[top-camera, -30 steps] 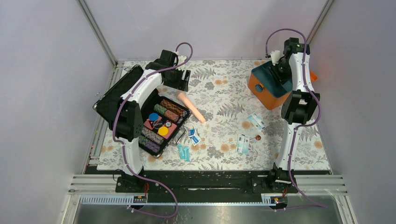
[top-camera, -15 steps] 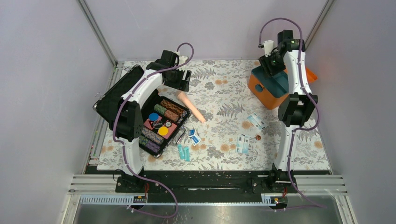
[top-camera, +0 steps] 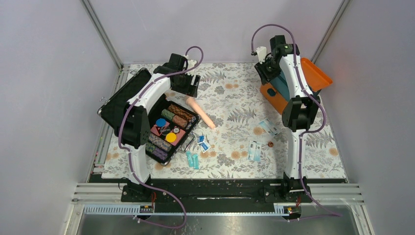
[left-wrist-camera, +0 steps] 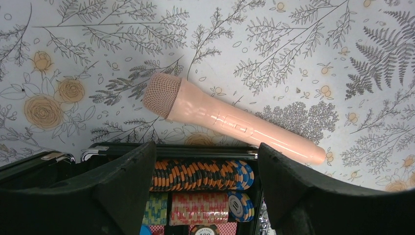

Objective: Organize the medicine kit

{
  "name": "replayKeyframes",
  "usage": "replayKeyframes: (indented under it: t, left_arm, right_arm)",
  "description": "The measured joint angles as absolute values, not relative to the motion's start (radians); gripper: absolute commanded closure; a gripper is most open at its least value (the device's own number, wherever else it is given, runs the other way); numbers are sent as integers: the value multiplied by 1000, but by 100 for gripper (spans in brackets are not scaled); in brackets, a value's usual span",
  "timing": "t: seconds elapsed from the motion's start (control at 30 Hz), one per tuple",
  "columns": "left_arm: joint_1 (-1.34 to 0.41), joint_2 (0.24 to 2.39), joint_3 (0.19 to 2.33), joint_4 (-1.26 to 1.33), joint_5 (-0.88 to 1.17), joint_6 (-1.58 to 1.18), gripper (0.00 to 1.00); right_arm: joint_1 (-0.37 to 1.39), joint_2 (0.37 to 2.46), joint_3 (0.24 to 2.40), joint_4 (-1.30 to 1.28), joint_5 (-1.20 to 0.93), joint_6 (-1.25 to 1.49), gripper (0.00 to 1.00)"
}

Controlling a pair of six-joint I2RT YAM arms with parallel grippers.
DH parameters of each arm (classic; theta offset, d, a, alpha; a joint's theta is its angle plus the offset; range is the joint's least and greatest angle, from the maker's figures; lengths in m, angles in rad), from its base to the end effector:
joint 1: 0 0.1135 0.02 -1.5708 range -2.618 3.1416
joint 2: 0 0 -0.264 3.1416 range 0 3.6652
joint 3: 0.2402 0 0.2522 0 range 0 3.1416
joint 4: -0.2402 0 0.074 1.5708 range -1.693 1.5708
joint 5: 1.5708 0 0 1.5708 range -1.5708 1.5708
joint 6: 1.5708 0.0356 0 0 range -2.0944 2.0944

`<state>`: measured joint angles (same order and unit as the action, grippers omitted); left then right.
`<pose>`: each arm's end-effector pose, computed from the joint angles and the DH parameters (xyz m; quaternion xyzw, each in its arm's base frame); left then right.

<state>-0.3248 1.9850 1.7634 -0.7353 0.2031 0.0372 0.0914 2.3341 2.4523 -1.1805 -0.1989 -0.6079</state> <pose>0.4158 -0.1476 0.2709 0.2009 0.9273 -0.1387 0.2836 0.4890 0.0519 0.2976 -0.3534 0.8962 0.0290 0.2665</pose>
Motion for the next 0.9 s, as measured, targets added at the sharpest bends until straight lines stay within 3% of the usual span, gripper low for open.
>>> replayKeyframes:
  t: [0.9]
  left_arm:
    - [-328,1985,1753,-741,197,53,24]
  right_arm:
    - [89,2336,2386,-1047,-147,-612,58]
